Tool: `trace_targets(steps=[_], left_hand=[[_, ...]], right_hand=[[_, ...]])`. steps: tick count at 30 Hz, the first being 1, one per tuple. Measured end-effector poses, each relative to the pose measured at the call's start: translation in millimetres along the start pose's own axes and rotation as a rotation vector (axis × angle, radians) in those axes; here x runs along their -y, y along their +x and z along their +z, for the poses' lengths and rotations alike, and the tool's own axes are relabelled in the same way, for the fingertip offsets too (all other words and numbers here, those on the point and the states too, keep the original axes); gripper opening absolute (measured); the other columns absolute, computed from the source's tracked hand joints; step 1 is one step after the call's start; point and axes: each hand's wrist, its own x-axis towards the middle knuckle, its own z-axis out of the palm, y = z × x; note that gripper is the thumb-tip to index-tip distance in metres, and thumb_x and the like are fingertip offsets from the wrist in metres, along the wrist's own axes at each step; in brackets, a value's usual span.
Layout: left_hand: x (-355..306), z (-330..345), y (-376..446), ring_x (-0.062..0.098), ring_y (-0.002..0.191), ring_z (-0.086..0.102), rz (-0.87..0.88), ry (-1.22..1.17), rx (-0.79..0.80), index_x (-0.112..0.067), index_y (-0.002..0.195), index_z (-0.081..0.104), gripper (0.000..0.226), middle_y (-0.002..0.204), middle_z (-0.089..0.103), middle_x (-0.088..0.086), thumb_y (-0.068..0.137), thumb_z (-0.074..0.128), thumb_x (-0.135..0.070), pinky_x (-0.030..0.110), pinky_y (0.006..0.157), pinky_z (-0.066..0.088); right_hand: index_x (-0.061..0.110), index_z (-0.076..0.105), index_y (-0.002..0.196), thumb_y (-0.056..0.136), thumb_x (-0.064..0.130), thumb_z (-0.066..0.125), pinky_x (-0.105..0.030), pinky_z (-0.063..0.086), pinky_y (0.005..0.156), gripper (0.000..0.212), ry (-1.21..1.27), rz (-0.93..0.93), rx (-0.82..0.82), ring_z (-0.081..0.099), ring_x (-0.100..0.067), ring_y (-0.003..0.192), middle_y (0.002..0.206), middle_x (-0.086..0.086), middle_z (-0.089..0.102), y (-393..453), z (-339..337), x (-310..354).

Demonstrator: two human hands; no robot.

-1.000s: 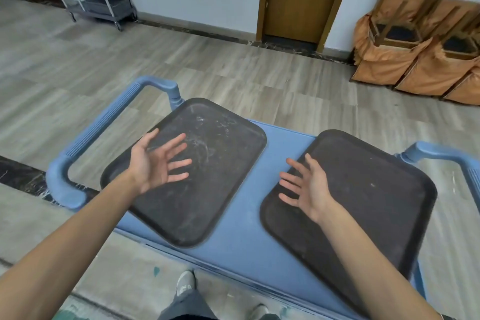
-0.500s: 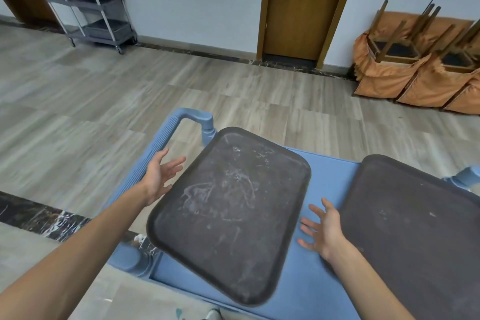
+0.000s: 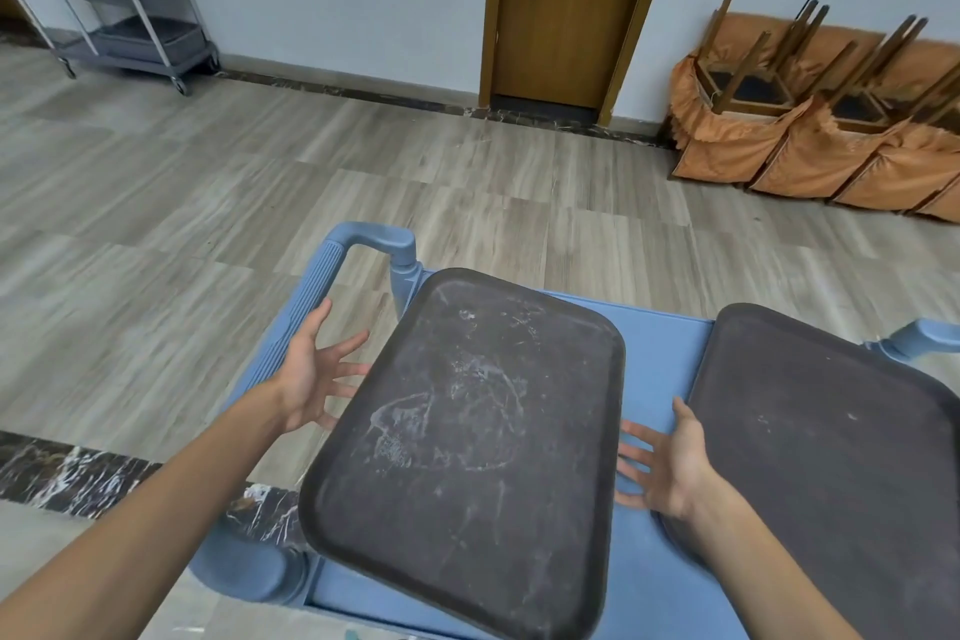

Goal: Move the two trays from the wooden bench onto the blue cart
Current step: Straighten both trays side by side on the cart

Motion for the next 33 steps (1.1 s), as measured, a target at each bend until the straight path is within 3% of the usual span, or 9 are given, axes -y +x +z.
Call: trace_targets(steps=[3,7,13,18,21,23,25,29,33], left_hand=[[13,2,-3,0.032,0.103,0.065,0.005,-0.085,0.045,-0.046,0.141,0.052,0.102,0.133,0.063,0.013,0.059,0.029,-0.102,0.076,0.094,0.040],[33,13,-6,0.030,0.097,0.065,0.023,-0.154,0.070,-0.045,0.142,0.052,0.105,0.133,0.063,0.013,0.056,0.032,-0.102,0.072,0.099,0.036],[53,35,-13,0.037,0.140,0.038,0.050,-0.217,0.046,-0.046,0.136,0.059,0.101,0.154,0.044,0.015,0.059,0.025,-0.102,0.073,0.112,0.010],[55,52,-31,0.029,0.153,0.021,0.102,-0.159,0.052,-0.040,0.140,0.056,0.085,0.163,0.031,0.009,0.080,0.021,-0.088,0.063,0.118,0.007],[67,71,-47,0.014,0.151,0.023,0.210,0.119,0.013,-0.039,0.140,0.054,0.057,0.164,0.031,-0.002,0.094,0.035,-0.067,0.045,0.121,0.011],[89,80,-55,0.010,0.152,0.018,0.355,0.614,-0.043,-0.036,0.144,0.050,0.049,0.165,0.028,-0.006,0.098,0.048,-0.054,0.035,0.121,0.014],[125,83,-67,0.004,0.154,0.005,0.504,1.066,0.010,-0.033,0.150,0.043,0.057,0.165,0.023,-0.012,0.097,0.052,-0.055,0.036,0.125,0.013],[187,82,-89,-0.007,0.150,-0.009,0.598,1.213,0.106,-0.037,0.154,0.032,0.064,0.164,0.018,-0.020,0.097,0.045,-0.062,0.025,0.124,0.001],[226,77,-97,0.004,0.154,0.001,0.702,1.370,0.045,-0.038,0.156,0.029,0.064,0.166,0.016,-0.016,0.098,0.036,-0.066,0.036,0.126,0.008]], right_hand=[[0.011,0.067,0.118,0.090,0.081,0.016,-0.058,0.048,0.081,0.091,-0.056,0.009,-0.017,0.061,-0.031,0.093,0.109,-0.017,0.066,0,-11,16],[0.010,0.065,0.126,0.091,0.081,0.013,-0.070,0.037,0.099,0.094,-0.107,0.001,-0.041,0.059,-0.033,0.109,0.123,-0.019,0.064,3,-19,27],[0.010,0.056,0.140,0.093,0.078,0.012,-0.074,0.028,0.107,0.094,-0.119,-0.005,0.014,0.055,-0.037,0.125,0.133,-0.022,0.060,6,-24,33],[0.012,0.055,0.142,0.100,0.067,0.022,-0.066,0.039,0.097,0.076,-0.135,-0.030,0.085,0.057,-0.033,0.122,0.130,-0.018,0.063,5,-31,29],[0.017,0.057,0.139,0.104,0.055,0.037,-0.053,0.046,0.100,0.056,-0.287,-0.149,0.054,0.060,-0.025,0.116,0.128,-0.012,0.063,-6,-28,17],[0.022,0.060,0.136,0.104,0.049,0.043,-0.039,0.044,0.104,0.045,-0.519,-0.377,-0.009,0.060,-0.016,0.116,0.128,0.000,0.065,-19,-23,-7],[0.023,0.055,0.143,0.104,0.047,0.048,-0.032,0.030,0.116,0.047,-0.851,-0.619,-0.023,0.048,-0.018,0.137,0.147,0.001,0.054,-29,-20,-47],[0.030,0.032,0.159,0.101,0.063,0.039,-0.033,0.018,0.124,0.067,-1.319,-0.761,0.238,0.016,-0.010,0.154,0.170,0.009,0.016,-43,-15,-140],[0.034,0.020,0.162,0.101,0.067,0.030,-0.038,0.006,0.127,0.070,-1.553,-1.040,0.258,0.003,-0.009,0.157,0.171,0.011,0.007,-47,-5,-204]])
